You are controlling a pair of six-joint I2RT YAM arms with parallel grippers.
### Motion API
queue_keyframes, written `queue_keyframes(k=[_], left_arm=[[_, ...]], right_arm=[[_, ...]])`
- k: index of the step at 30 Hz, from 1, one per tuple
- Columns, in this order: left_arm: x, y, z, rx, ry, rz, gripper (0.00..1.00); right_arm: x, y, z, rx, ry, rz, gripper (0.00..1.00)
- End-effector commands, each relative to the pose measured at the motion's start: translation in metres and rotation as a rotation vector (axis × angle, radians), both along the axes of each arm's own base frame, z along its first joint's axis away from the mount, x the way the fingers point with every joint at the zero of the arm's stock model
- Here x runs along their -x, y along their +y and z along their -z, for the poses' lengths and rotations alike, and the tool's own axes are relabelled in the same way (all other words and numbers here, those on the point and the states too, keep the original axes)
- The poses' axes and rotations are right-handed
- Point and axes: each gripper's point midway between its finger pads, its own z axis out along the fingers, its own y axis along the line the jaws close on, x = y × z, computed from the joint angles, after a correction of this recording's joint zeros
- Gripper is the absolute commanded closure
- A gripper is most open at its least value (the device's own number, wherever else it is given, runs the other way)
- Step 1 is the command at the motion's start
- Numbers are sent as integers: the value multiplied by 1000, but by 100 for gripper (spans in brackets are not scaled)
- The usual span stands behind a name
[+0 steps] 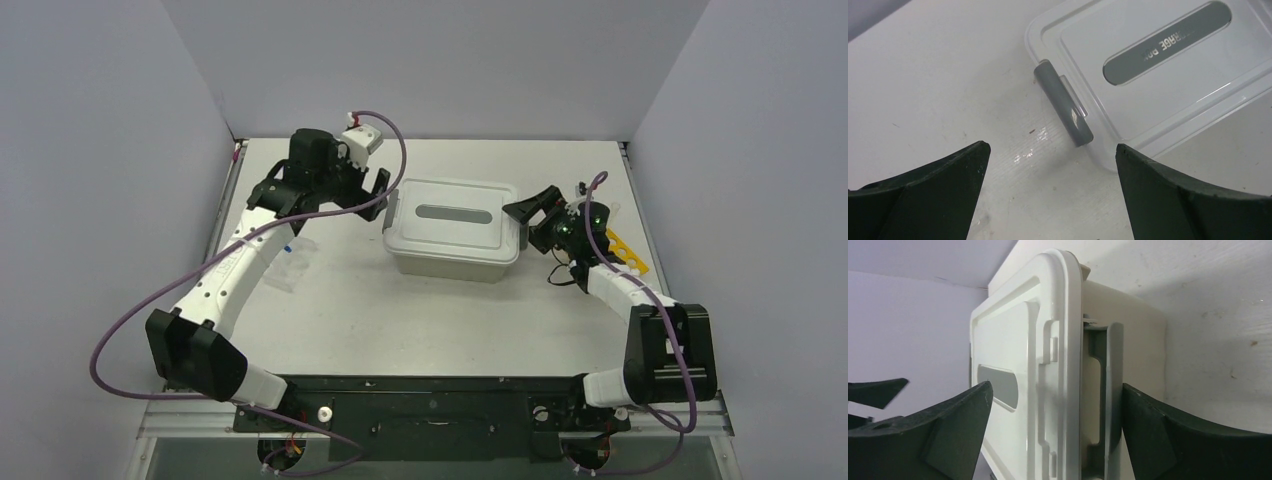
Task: Organize the chemistry lab equipment
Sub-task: Close the lid of the storage box.
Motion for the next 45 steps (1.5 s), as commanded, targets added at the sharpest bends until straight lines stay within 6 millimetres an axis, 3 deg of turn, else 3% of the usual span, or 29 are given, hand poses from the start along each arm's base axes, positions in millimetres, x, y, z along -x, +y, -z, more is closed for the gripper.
queue_keyframes(k=[1, 4, 12, 18, 22, 33, 45], left_arm=[[-1, 1, 11, -13, -6, -3, 2], [-2, 2, 24, -33, 23, -17, 1], [-4, 5, 27, -58, 4, -40, 0], [-5, 5, 37, -88, 13, -59, 7], [-5, 6, 39, -97, 11, -69, 8], [-6, 12, 41, -130, -6, -82, 10], [-8, 14, 50, -146, 13, -93, 12]], right_arm=[[-11, 9, -37, -133, -154, -16, 12], [-8, 14, -31, -114, -131, -30, 16], [5, 8, -5, 95, -17, -37, 28], [9, 5, -11, 282, 12, -49, 30], [10, 1, -13, 372, 35, -49, 38], [17, 0, 8, 498, 110, -85, 58], [11, -1, -12, 747, 123, -103, 79]])
